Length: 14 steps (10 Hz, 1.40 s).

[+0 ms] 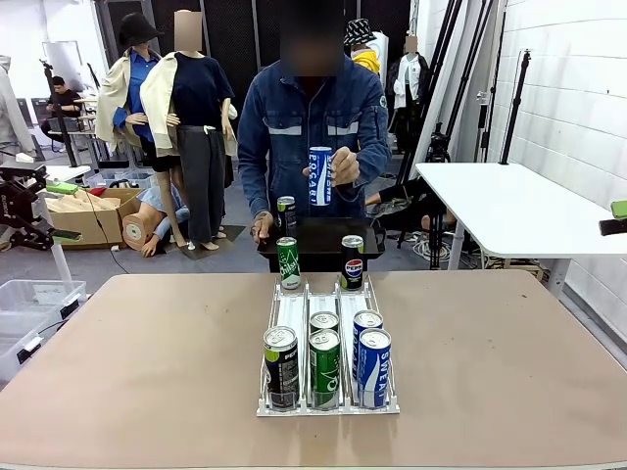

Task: Retrieve and hand over the desired beverage to the person.
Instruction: Pick up another can of the same type that the person held from the Automatic Can Dispenser.

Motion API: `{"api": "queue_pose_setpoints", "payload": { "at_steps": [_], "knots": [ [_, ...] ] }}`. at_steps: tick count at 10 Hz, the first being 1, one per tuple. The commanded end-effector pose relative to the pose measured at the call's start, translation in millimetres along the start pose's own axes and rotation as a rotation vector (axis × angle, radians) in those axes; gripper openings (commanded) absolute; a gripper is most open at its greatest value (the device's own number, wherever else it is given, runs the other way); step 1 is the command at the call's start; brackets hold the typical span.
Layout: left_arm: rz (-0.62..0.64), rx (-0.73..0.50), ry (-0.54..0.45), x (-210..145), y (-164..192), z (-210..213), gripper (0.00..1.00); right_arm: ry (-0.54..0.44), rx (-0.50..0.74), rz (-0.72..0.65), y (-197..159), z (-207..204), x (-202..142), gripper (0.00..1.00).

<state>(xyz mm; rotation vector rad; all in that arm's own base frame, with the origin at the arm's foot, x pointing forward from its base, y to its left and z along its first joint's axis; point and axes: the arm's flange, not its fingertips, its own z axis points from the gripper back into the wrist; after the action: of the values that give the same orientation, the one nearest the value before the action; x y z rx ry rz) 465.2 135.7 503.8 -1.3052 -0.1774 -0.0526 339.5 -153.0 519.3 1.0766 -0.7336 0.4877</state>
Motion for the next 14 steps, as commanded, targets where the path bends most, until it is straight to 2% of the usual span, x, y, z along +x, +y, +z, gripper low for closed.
{"api": "queue_pose_setpoints", "payload": {
  "at_steps": [1,14],
  "knots": [
    [-0.001,0.005,-0.010,-1.2,-0.3,0.0,1.00,-0.007,0.009,0.007,0.4,-0.9,1.0,1.00],
    [-0.001,0.005,-0.010,-1.2,-0.3,0.0,1.00,-0.007,0.009,0.007,0.4,-0.9,1.0,1.00]
  ]
}}
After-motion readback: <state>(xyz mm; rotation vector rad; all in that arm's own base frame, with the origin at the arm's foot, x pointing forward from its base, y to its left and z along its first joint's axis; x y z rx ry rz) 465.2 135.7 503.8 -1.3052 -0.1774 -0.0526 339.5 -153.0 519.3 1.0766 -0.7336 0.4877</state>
